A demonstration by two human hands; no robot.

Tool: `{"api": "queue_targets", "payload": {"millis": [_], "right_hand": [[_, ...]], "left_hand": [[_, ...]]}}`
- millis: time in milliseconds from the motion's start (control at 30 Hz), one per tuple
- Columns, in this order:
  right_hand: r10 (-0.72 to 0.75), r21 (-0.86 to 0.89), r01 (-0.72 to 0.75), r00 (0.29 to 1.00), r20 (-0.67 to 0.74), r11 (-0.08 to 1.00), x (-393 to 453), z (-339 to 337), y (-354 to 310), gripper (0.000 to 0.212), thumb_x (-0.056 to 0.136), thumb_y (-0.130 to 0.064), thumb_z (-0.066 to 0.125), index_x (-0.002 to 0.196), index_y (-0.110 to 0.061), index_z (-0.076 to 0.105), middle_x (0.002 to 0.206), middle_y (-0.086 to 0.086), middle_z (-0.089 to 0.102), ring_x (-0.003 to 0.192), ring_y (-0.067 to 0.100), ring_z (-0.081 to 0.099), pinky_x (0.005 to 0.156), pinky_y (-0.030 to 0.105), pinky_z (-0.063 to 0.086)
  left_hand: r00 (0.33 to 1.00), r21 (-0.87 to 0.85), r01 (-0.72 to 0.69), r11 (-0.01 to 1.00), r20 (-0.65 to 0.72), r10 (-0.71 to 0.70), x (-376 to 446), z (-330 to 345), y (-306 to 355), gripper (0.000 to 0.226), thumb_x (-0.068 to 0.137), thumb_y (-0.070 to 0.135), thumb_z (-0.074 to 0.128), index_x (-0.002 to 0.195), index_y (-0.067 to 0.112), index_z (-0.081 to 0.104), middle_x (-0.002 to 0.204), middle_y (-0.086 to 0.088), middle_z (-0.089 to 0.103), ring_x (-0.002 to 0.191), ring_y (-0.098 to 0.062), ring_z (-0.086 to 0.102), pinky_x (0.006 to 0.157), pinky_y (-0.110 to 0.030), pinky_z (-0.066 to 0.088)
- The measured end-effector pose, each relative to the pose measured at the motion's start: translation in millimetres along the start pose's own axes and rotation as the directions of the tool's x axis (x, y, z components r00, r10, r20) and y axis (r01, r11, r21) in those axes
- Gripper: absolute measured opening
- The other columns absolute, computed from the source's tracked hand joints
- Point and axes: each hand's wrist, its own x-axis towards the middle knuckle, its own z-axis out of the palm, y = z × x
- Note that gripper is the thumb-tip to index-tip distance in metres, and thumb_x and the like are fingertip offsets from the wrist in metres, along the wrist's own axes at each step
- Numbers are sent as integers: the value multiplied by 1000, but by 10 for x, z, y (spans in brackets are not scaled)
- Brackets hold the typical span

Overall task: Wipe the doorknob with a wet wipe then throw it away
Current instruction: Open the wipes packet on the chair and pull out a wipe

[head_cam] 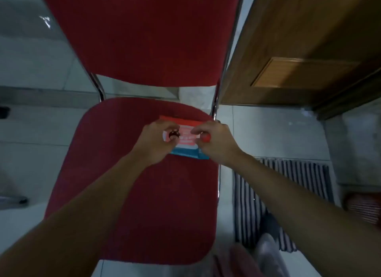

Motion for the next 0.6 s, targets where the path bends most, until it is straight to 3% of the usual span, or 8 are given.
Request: {"api": "queue_targets", "payload": {"millis": [133, 233, 333, 433, 600], "right_hand": [[-65, -101, 67, 997, 31, 993, 68, 253, 128, 27, 72, -2, 66, 99, -5, 69, 107, 15, 64, 101, 29, 57, 88, 22, 36], [-114, -135, 111, 993, -18, 985, 134, 376, 170, 35, 68, -10, 69, 103, -4, 67, 110, 15, 61, 103, 31, 56, 92, 33, 44], [-202, -220, 193, 979, -21, 956, 182, 405, 149, 39, 67, -14, 62, 105, -5, 65, 112, 16, 62, 105, 35, 57, 86, 49, 50], [-313, -303, 311, 949, 43, 901, 203, 420, 181, 38, 68, -14, 60, 105, -5, 67, 115, 17, 63, 107, 35, 59, 88, 47, 50], [-451, -473, 407, 892, 22, 781, 216, 474, 220, 29, 75, -22, 53, 91, -7, 71, 102, 14, 71, 94, 29, 68, 78, 34, 55]], "left_hand": [[999, 56, 34, 998, -32, -32, -5, 132, -208, 42, 70, 5, 69, 111, 8, 60, 117, -13, 58, 109, -28, 51, 86, -20, 29], [996, 60, 64, 996, -67, -60, 40, 207, -327, 54, 71, 13, 71, 120, 10, 52, 127, -11, 49, 115, -28, 44, 91, -21, 27], [995, 129, 39, 991, -92, -28, 83, 258, -402, 61, 70, 21, 73, 125, 12, 47, 129, -8, 48, 116, -28, 42, 89, -17, 22], [994, 161, 20, 987, -110, -2, 99, 309, -466, 64, 68, 23, 74, 125, 13, 47, 128, -8, 49, 117, -30, 43, 89, -19, 21], [988, 131, 30, 991, -155, -9, 93, 366, -461, 64, 65, 21, 76, 122, 7, 50, 126, -11, 52, 113, -34, 45, 89, -28, 29]]}}
